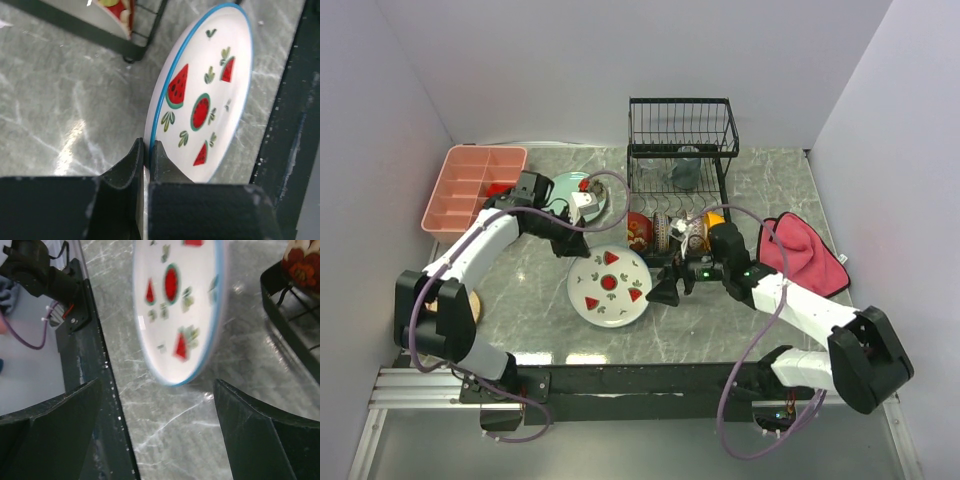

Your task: Load the mixed dishes into the dish rack

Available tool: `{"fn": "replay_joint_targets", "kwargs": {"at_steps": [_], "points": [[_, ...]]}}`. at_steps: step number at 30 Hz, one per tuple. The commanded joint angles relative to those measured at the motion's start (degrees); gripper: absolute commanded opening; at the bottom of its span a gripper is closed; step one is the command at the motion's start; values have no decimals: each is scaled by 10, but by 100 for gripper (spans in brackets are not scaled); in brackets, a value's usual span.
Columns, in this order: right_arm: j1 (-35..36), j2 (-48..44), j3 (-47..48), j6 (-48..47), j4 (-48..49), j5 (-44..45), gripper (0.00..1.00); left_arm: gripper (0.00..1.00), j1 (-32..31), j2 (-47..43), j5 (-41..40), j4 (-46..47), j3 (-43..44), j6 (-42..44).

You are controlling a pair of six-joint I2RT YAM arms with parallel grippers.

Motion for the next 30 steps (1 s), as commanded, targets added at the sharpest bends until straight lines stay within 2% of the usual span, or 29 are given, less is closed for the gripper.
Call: {"fn": "replay_joint_targets", "kwargs": {"at_steps": [1,6,9,11,15,20,23,24,25,26,27,30], "points": [[11,26,51,-53,9,1,98,1,-2,-33,97,-17,-1,13],[13,61,68,-42,36,8,98,1,-3,-68,113,2,-20,3],[17,78,75,-26,50,1,93,1,-3,-79,125,18,-27,-16],[19,87,80,-20,53,-3,85,1,-3,-86,128,33,-31,-28],[25,94,81,-6,64,-2,80,1,-3,-88,141,43,-30,-42],[26,101,95,2,61,-3,61,1,-3,-82,139,49,-31,-45],[25,94,109,-10,40,-1,46,1,-3,-85,128,64,-40,-57],[25,90,113,-11,34,1,39,6,-3,-86,125,77,-46,-63],[25,81,121,-13,27,12,23,12,-3,-87,117,87,-50,-72],[25,76,128,-23,7,16,15,18,-3,-93,102,99,-55,-96],[25,70,135,-33,-6,15,0,33,-1,-98,93,110,-62,-103],[21,41,174,-73,-68,23,0,48,18,-141,49,179,-76,-154]]}}
